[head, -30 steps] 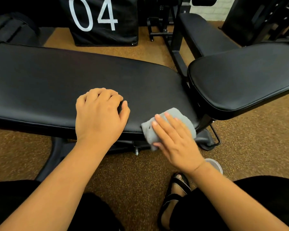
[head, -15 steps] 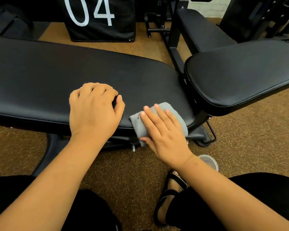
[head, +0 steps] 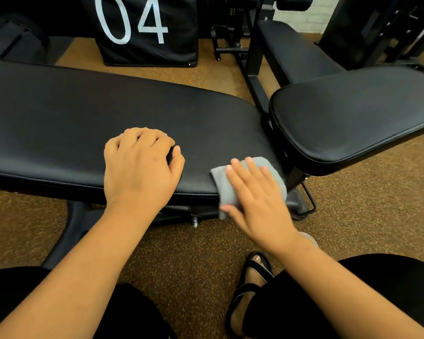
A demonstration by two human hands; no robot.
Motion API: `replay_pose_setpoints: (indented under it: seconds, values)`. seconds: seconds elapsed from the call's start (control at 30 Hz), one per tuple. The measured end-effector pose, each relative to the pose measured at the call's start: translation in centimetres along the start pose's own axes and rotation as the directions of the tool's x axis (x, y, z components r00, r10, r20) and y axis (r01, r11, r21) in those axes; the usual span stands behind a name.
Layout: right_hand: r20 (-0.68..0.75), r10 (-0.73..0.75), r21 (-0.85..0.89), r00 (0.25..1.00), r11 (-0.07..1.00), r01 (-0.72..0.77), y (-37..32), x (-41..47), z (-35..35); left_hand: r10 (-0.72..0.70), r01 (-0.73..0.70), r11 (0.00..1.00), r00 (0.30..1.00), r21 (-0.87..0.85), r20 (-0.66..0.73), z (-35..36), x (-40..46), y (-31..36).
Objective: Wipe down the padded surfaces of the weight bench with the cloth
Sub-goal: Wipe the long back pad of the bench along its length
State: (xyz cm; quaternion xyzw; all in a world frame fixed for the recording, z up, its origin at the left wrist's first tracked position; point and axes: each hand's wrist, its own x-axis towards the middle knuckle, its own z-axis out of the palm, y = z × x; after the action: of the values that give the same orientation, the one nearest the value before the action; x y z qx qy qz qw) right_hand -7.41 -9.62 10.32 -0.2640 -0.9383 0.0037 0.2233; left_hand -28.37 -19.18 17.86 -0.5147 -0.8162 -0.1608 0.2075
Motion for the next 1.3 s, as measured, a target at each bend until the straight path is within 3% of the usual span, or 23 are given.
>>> replay_pose_setpoints:
  seconds: [0.13,0.43,0.67,0.83,1.03,1.3]
  values:
    - [-0.034,-0.042,-0.022,0.999,0.999,0.041,-3.5,1.8,0.6,0.006,-0.005,1.0,1.0,0.014,-0.005,-0.1,0.0,-0.1]
    - [-0.006,-0.206,-0.044,0.979,0.978,0.206,2.1,1.6,-0.3,0.016,-0.016,1.0,1.0,-0.009,-0.016,-0.1,-0.2,-0.1]
    - [-0.054,-0.155,-0.043,0.986,0.987,0.153,-2.0,1.9,0.4,0.021,-0.021,1.0,1.0,0.009,-0.012,0.0,-0.1,-0.2]
    - [-0.02,-0.26,-0.068,0.965,0.964,0.258,0.4,1.5,-0.3,0.025,-0.025,1.0,0.999,-0.011,-0.023,0.0,-0.2,-0.3]
    - [0.04,-0.15,-0.003,0.988,0.989,0.151,6.2,-1.1,-0.5,0.022,-0.022,1.0,0.999,-0.001,-0.023,0.1,-0.2,-0.2]
    - [0.144,-0.086,0.026,0.986,0.996,0.084,1.5,1.5,-1.6,0.009,-0.009,1.0,1.0,0.014,-0.009,0.2,0.0,-0.2]
